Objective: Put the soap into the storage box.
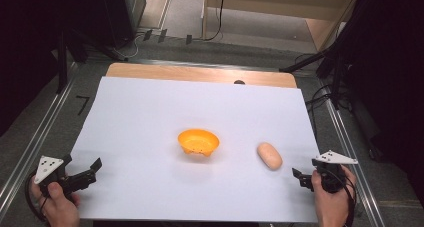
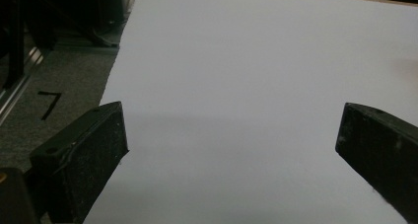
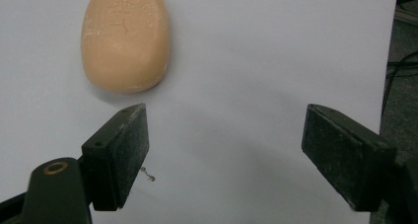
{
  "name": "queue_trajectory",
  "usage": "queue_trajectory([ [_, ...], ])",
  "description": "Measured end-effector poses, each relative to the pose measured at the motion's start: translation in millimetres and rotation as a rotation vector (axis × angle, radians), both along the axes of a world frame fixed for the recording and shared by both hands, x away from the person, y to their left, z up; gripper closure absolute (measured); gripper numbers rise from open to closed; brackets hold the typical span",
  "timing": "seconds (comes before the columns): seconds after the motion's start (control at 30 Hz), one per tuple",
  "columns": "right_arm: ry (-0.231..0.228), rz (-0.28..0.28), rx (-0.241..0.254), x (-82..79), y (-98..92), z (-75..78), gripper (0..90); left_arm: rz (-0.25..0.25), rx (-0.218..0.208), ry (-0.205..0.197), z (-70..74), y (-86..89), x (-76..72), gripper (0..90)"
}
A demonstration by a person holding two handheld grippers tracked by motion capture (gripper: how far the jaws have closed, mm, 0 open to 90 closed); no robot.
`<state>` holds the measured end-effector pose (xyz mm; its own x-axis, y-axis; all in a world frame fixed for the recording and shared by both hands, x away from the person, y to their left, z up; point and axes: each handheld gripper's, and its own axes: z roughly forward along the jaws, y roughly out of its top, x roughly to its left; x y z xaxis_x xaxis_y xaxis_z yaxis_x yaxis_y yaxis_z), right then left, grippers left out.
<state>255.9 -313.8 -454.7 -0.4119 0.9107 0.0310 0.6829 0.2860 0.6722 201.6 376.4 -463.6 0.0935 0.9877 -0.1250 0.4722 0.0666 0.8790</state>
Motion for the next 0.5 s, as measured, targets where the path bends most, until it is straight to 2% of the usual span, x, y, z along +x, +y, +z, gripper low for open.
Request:
queue_trajectory([
  [0.1, 0.026, 0.018, -0.015, 4.7, 3.6, 2.3, 18.6, 0.001, 0.011, 0.002, 0.1, -1.0, 0.0, 0.0],
  [0.27, 0.093, 0.041, -0.037, 13.0, 11.0, 5.5, 18.0, 0.005, 0.006, 0.006, 0.1, -0.1, 0.3, 0.0],
  [0.43, 0.170, 0.030, -0.050, 19.7, 17.6, 7.7, 17.9, 0.003, -0.001, 0.009, -0.1, 0.3, 1.1, 0.0],
  [0.5, 0.185, 0.026, -0.058, 22.0, 20.4, 9.8, 17.8, 0.005, -0.002, 0.010, 0.0, 0.4, 1.1, 0.0],
])
